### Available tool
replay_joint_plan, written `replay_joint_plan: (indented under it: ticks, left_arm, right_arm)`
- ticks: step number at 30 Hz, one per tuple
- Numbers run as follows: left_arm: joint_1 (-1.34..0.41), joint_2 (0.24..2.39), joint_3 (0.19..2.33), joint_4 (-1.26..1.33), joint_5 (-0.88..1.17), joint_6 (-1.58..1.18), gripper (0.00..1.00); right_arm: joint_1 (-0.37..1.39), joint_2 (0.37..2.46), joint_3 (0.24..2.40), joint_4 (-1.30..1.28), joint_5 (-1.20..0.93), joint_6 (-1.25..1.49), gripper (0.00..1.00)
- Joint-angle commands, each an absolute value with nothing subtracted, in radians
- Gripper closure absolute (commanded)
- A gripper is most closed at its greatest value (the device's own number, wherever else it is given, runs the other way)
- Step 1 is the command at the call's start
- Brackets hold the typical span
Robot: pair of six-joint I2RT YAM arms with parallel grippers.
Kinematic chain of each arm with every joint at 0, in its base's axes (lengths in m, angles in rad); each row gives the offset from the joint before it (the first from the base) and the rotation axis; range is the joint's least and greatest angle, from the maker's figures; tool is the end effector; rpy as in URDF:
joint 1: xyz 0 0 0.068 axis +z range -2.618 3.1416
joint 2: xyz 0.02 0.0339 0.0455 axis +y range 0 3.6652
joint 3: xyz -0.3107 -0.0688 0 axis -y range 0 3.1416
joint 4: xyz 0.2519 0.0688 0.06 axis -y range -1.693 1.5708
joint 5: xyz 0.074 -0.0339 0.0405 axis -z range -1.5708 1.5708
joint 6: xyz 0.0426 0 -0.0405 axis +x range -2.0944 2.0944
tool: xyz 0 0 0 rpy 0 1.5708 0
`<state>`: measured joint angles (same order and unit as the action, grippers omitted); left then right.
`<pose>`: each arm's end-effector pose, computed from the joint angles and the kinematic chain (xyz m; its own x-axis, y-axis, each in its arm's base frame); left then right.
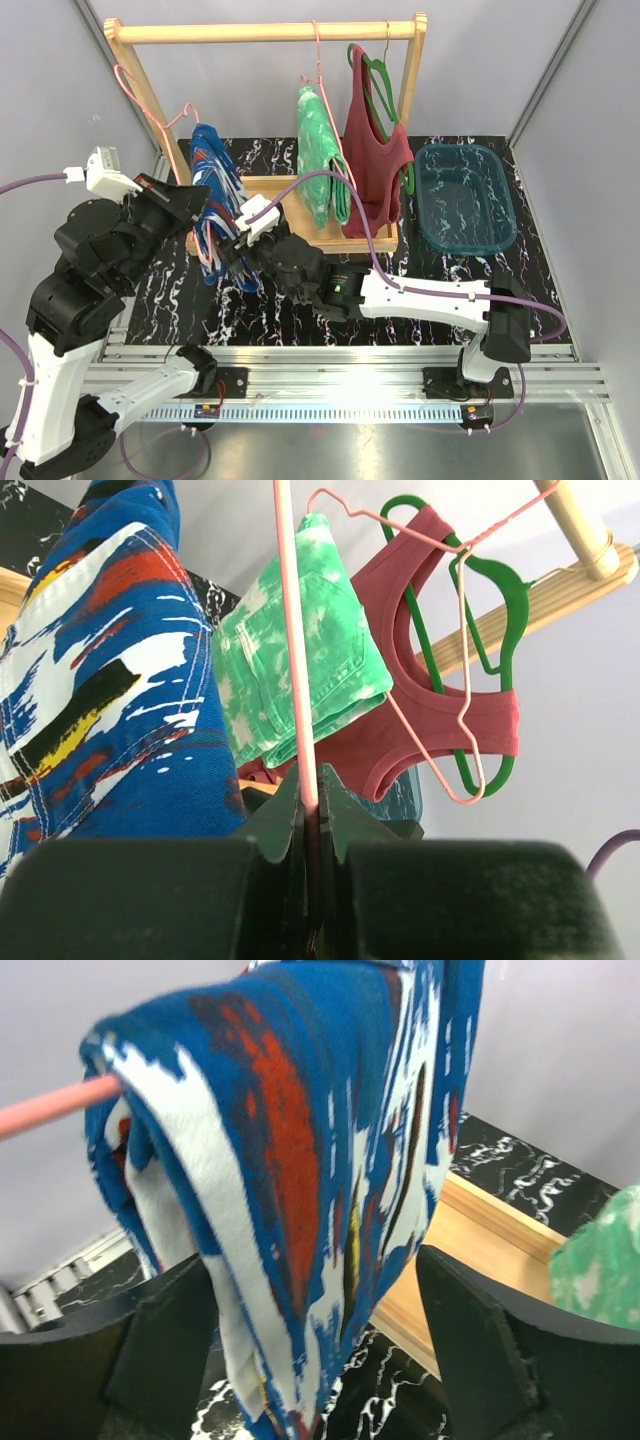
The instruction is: Remove the trousers from the hanger
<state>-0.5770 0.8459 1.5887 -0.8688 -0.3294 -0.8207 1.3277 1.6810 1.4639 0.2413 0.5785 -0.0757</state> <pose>0.0682 -0.0279 0.5463 -0.2527 -0.6616 -0.7060 0.0915 0.7101 -0.6981 0.1244 0.4047 0.4293 0.0573 -0.0319 -0.9978 -0.6787 0.7318 -0.0624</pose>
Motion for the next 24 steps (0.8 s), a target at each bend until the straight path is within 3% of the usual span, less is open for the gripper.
replay_joint_plan:
  ticks: [1, 7, 24]
  left_arm:
    - [-0.578, 0.834, 1.684, -0.634, -0.380, -0.816, 1.00]
    - [-0.578, 0.845, 1.723, -0.626, -0.403, -0.816, 1.00]
    - [-0.577, 0.842, 1.764, -0.635, -0.374, -0.838, 1.00]
  right_arm:
    - [1.324, 1.674, 1.451, 0.278, 0.520, -0.032, 0.14]
    - [1.333, 1.693, 1.393, 0.278, 0.498, -0.006, 0.06]
    - [1.331, 1.813, 1.365, 0.438, 0.652, -0.143, 0.01]
